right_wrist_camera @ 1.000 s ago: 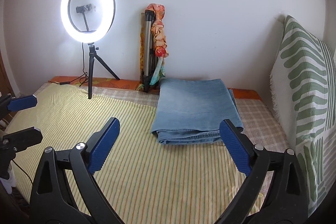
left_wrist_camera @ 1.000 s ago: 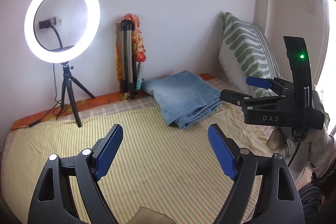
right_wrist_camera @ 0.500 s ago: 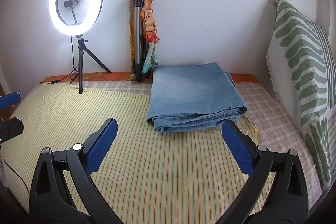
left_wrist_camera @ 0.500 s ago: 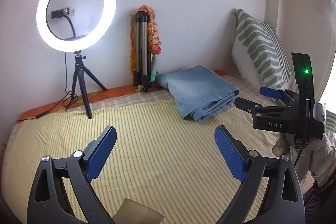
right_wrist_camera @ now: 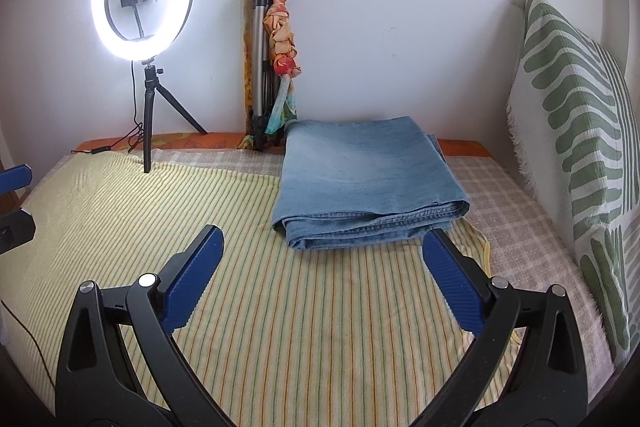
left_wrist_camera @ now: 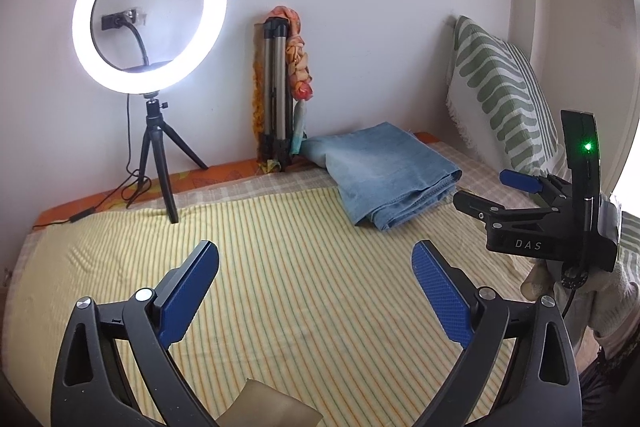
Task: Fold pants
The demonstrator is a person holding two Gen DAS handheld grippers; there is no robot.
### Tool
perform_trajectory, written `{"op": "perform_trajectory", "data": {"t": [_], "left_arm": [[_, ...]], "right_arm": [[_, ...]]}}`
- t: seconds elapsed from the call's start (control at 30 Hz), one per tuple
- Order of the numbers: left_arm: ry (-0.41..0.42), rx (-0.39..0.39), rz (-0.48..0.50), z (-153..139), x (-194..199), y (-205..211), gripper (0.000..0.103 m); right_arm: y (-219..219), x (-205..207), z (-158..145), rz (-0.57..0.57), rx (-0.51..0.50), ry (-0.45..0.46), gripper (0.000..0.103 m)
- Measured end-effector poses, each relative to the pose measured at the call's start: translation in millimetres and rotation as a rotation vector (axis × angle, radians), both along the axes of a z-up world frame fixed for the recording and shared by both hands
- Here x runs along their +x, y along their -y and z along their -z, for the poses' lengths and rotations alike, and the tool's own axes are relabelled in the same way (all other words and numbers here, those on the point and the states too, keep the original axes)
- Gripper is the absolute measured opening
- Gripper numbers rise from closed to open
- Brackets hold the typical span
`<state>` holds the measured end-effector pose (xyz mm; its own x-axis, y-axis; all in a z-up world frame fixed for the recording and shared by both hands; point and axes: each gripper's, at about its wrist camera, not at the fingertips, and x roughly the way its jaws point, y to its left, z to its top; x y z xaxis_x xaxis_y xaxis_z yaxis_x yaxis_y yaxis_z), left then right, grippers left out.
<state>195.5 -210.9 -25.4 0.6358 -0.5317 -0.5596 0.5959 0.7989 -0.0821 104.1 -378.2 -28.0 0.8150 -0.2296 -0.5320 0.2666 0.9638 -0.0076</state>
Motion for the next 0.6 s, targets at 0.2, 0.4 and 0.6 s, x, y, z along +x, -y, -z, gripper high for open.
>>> {"op": "perform_trajectory", "data": {"t": [0.2, 0.4, 0.6], "left_arm": [[-0.007, 0.005, -0.002, 2.0, 1.3, -0.8, 0.097], [0.002, 0.013, 0.005, 2.2, 0.1, 0.2, 0.098], [0.002, 0.013, 0.006, 1.9, -0.6, 0.9, 0.098]], "right_arm": [[1.9, 0.9, -1.2, 0.003, 0.0, 0.002, 0.101], [2.4, 0.2, -1.7, 0.001, 0.002, 0.004, 0.101], [2.2, -0.3, -1.8, 0.002, 0.003, 0.006, 0.101]]}}
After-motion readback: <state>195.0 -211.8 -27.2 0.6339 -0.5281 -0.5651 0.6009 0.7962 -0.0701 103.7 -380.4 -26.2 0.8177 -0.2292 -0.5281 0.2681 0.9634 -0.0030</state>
